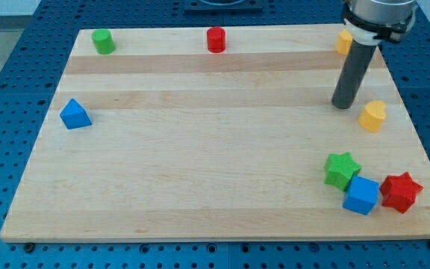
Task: Place the yellow heart to the right side of green star
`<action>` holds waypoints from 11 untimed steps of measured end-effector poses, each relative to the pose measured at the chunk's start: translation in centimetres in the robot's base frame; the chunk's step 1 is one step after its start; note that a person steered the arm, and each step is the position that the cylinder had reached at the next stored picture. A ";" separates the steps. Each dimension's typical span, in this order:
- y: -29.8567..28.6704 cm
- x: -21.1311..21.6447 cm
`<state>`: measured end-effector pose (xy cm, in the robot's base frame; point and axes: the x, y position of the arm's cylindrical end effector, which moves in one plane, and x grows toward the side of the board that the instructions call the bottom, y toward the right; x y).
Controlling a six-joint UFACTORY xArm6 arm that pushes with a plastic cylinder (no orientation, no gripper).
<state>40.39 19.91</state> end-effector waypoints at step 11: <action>3.3 2.1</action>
<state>42.53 23.19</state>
